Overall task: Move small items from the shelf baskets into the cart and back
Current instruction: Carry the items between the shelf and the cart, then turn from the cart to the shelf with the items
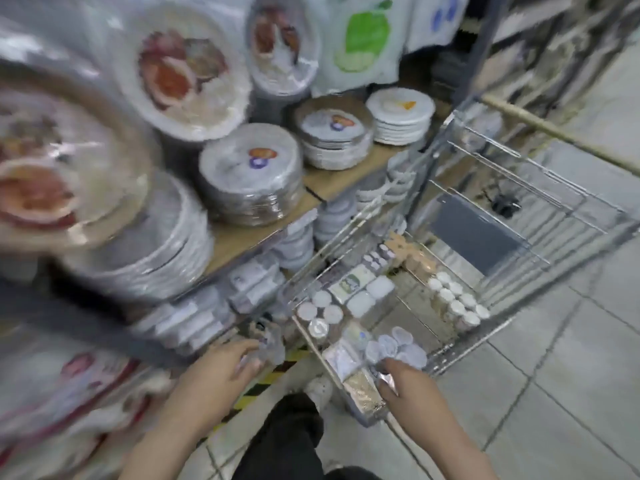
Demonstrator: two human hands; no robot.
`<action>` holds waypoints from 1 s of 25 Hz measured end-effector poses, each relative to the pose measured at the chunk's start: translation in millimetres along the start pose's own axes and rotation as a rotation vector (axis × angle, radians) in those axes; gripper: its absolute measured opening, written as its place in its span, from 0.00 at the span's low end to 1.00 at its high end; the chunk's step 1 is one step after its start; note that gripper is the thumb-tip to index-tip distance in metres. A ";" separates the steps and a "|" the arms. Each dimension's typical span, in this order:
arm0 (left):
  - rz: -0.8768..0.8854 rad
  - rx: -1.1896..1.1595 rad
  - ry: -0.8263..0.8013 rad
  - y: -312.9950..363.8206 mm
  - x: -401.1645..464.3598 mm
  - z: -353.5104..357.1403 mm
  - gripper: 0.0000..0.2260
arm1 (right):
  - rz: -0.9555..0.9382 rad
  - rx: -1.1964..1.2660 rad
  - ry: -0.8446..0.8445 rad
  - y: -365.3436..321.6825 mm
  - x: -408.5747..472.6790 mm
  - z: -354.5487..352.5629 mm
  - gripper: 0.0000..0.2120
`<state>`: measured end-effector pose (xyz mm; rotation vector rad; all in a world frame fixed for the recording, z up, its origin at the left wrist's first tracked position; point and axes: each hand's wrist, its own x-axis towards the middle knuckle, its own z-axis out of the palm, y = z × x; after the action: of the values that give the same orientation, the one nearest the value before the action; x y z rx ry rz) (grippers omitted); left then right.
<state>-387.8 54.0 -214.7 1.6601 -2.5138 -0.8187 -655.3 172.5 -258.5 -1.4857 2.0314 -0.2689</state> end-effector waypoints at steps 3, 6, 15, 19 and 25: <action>-0.144 -0.028 0.137 -13.0 -86.2 -0.7 0.15 | -0.164 -0.077 -0.083 -35.1 -19.9 9.1 0.15; -0.310 -0.195 0.262 -35.0 -166.7 1.3 0.14 | -0.349 -0.121 -0.148 -80.4 -42.5 17.9 0.13; -0.788 -0.402 0.608 -98.2 -391.9 18.5 0.16 | -0.857 -0.248 -0.340 -252.8 -118.0 97.4 0.14; -0.977 -0.482 0.761 -130.3 -520.0 27.4 0.13 | -1.043 -0.224 -0.480 -346.2 -190.6 170.6 0.14; -1.125 -0.453 0.904 -202.0 -630.8 11.8 0.13 | -1.206 -0.148 -0.556 -450.6 -278.0 249.0 0.14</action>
<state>54.5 542.3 -146.4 2.3825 -0.6767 -0.3777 -100.2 314.0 -139.5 -2.3813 0.5663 -0.1320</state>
